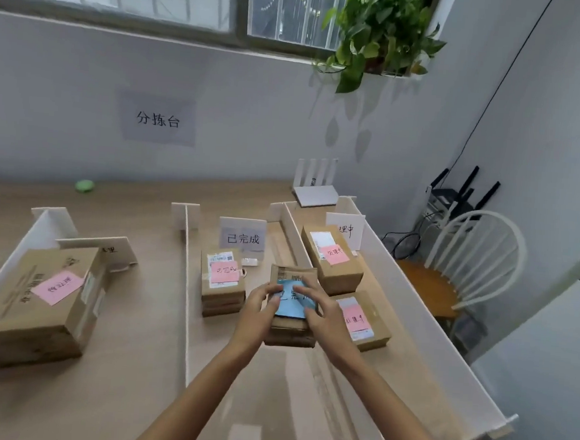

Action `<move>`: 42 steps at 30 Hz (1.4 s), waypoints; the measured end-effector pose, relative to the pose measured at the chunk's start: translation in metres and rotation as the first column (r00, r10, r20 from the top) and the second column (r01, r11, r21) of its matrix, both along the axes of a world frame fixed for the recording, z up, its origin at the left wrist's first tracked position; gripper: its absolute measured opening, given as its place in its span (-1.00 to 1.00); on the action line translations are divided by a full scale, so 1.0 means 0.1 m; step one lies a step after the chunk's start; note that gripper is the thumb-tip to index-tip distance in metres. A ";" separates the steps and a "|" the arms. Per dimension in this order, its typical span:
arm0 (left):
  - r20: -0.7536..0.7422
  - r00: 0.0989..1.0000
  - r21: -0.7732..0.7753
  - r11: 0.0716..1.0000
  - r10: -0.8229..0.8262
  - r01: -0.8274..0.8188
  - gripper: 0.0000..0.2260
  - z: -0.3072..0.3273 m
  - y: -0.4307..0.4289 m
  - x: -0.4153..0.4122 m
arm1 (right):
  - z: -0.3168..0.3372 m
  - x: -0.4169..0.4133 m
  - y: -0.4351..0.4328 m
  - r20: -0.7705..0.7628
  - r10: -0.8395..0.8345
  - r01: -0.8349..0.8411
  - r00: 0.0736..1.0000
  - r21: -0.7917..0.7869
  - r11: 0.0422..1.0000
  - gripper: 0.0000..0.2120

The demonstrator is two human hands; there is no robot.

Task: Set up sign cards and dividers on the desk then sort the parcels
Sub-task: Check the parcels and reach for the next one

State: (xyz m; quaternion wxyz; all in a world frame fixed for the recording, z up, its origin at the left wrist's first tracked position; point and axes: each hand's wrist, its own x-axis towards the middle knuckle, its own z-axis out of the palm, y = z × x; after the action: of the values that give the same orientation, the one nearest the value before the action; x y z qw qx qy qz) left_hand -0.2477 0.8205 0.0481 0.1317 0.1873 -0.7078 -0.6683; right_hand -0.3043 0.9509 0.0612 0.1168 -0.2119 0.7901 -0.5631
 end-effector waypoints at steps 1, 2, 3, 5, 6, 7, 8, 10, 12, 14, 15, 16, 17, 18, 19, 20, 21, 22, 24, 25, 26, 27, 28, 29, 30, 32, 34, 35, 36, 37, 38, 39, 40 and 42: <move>0.033 0.999 0.016 1.000 0.008 -0.009 -0.79 -0.06 -0.08 -0.19 | -0.05 -0.22 -0.09 0.048 0.008 -0.007 0.999 -0.011 1.000 -0.58; 0.069 0.997 0.031 0.999 0.024 -0.026 -0.79 -0.10 -0.16 -0.37 | -0.11 -0.44 -0.18 0.087 0.014 -0.013 0.996 -0.011 1.000 -0.57; 0.107 0.993 0.042 0.998 0.043 -0.048 -0.80 -0.16 -0.25 -0.54 | -0.17 -0.65 -0.28 0.123 0.022 -0.022 0.992 0.000 1.000 -0.56; 0.166 0.984 0.032 0.997 0.069 -0.075 -0.80 -0.30 -0.44 -0.89 | -0.32 -1.05 -0.50 0.180 0.042 -0.050 0.983 0.040 0.998 -0.56; 0.195 0.978 0.014 0.997 0.076 -0.080 -0.81 -0.37 -0.54 -1.06 | -0.40 -1.24 -0.62 0.200 0.055 -0.068 0.978 0.060 0.996 -0.56; 0.230 0.969 -0.008 0.996 0.086 -0.087 -0.80 -0.44 -0.63 -1.23 | -0.49 -1.42 -0.74 0.218 0.067 -0.085 0.974 0.075 0.994 -0.56; 0.266 0.959 -0.025 0.995 0.098 -0.095 -0.79 -0.51 -0.72 -1.39 | -0.57 -1.58 -0.86 0.232 0.075 -0.098 0.970 0.091 0.991 -0.56; 0.317 0.942 -0.038 0.994 0.107 -0.100 -0.76 -0.64 -0.87 -1.68 | -0.73 -1.86 -1.08 0.246 0.088 -0.121 0.965 0.124 0.985 -0.55; 0.361 0.926 -0.096 0.992 0.111 -0.082 -0.73 -0.79 -0.99 -1.90 | -0.89 -2.07 -1.28 0.257 0.110 -0.149 0.960 0.139 0.979 -0.54; 0.386 0.915 -0.175 0.983 0.117 -0.052 -0.71 -0.96 -1.10 -2.05 | -1.04 -2.22 -1.44 0.291 0.132 -0.177 0.948 0.135 0.975 -0.54; 0.389 0.914 -0.203 0.979 0.111 -0.033 -0.70 -1.05 -1.15 -2.12 | -1.11 -2.28 -1.51 0.308 0.139 -0.187 0.941 0.132 0.973 -0.54; 0.402 0.910 -0.217 0.976 0.099 -0.010 -0.69 -1.13 -1.19 -2.17 | -1.18 -2.33 -1.56 0.325 0.148 -0.200 0.934 0.134 0.971 -0.54; 0.416 0.905 -0.224 0.974 0.088 0.008 -0.68 -1.21 -1.23 -2.22 | -1.25 -2.38 -1.60 0.339 0.159 -0.217 0.927 0.140 0.966 -0.55; 0.434 0.897 -0.228 0.973 0.077 0.027 -0.66 -1.27 -1.25 -2.26 | -1.31 -2.42 -1.63 0.352 0.172 -0.236 0.920 0.147 0.961 -0.53; 0.454 0.889 -0.235 0.971 0.066 0.048 -0.64 -1.33 -1.25 -2.29 | -1.36 -2.46 -1.65 0.362 0.181 -0.251 0.914 0.157 0.955 -0.51; 0.481 0.875 -0.243 0.967 0.051 0.078 -0.62 -1.38 -1.25 -2.32 | -1.42 -2.49 -1.66 0.367 0.190 -0.269 0.911 0.176 0.947 -0.48; 0.504 0.863 -0.259 0.960 0.040 0.107 -0.60 -1.42 -1.23 -2.34 | -1.46 -2.52 -1.66 0.363 0.204 -0.288 0.909 0.197 0.937 -0.47; 0.509 0.860 -0.283 0.951 0.039 0.125 -0.57 -1.45 -1.21 -2.35 | -1.49 -2.54 -1.65 0.351 0.221 -0.310 0.910 0.223 0.924 -0.47; 0.477 0.876 -0.333 0.937 0.067 0.110 -0.52 -1.46 -1.16 -2.37 | -1.49 -2.57 -1.62 0.301 0.272 -0.356 0.914 0.276 0.893 -0.47; 0.448 0.889 -0.360 0.929 0.093 0.084 -0.52 -1.43 -1.15 -2.37 | -1.47 -2.58 -1.61 0.277 0.298 -0.375 0.913 0.287 0.881 -0.45; 0.416 0.902 -0.381 0.923 0.115 0.058 -0.53 -1.38 -1.14 -2.36 | -1.42 -2.57 -1.58 0.260 0.320 -0.389 0.911 0.290 0.874 -0.44; 0.384 0.914 -0.391 0.920 0.131 0.032 -0.56 -1.31 -1.13 -2.33 | -1.34 -2.56 -1.55 0.248 0.341 -0.404 0.907 0.280 0.871 -0.44; 0.350 0.925 -0.396 0.918 0.147 0.004 -0.60 -1.24 -1.12 -2.29 | -1.26 -2.54 -1.51 0.224 0.363 -0.416 0.904 0.269 0.869 -0.46; 0.320 0.933 -0.396 0.918 0.164 -0.025 -0.64 -1.16 -1.11 -2.22 | -1.19 -2.52 -1.46 0.196 0.379 -0.420 0.905 0.260 0.869 -0.49; 0.295 0.937 -0.387 0.920 0.185 -0.059 -0.68 -1.05 -1.10 -2.14 | -1.14 -2.50 -1.40 0.168 0.380 -0.412 0.910 0.261 0.873 -0.51; 0.256 0.938 -0.370 0.920 0.234 -0.128 -0.73 -0.82 -1.08 -1.90 | -1.02 -2.43 -1.25 0.133 0.340 -0.364 0.931 0.271 0.891 -0.58; 0.224 0.933 -0.391 0.903 0.283 -0.180 -0.75 -0.59 -1.05 -1.61 | -0.88 -2.32 -1.06 0.124 0.311 -0.333 0.942 0.259 0.907 -0.64; 0.209 0.927 -0.404 0.891 0.312 -0.208 -0.74 -0.47 -1.02 -1.44 | -0.79 -2.25 -0.94 0.125 0.317 -0.339 0.940 0.245 0.908 -0.65; 0.203 0.920 -0.410 0.882 0.335 -0.230 -0.73 -0.35 -0.99 -1.26 | -0.69 -2.16 -0.83 0.116 0.333 -0.352 0.936 0.233 0.907 -0.65; 0.202 0.912 -0.421 0.873 0.357 -0.248 -0.73 -0.22 -0.93 -1.07 | -0.58 -2.06 -0.71 0.099 0.356 -0.370 0.929 0.219 0.903 -0.65; 0.196 0.903 -0.442 0.856 0.382 -0.266 -0.72 -0.10 -0.86 -0.87 | -0.50 -1.94 -0.60 0.082 0.370 -0.379 0.925 0.206 0.902 -0.65; 0.185 0.894 -0.468 0.836 0.409 -0.286 -0.72 0.03 -0.78 -0.66 | -0.42 -1.82 -0.51 0.070 0.377 -0.384 0.923 0.188 0.904 -0.65; 0.169 0.885 -0.494 0.814 0.434 -0.305 -0.72 0.15 -0.69 -0.45 | -0.35 -1.69 -0.44 0.055 0.391 -0.394 0.919 0.176 0.902 -0.64; 0.129 0.863 -0.563 0.753 0.488 -0.341 -0.72 0.37 -0.53 0.02 | -0.23 -1.40 -0.37 0.012 0.458 -0.454 0.889 0.151 0.878 -0.61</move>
State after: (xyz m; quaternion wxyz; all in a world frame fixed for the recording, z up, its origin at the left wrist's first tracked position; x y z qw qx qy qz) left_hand -0.2452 0.7671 0.0848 0.2266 0.3866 -0.8128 -0.3723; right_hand -0.4442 0.9142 0.0383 0.2520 -0.3894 0.7593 -0.4563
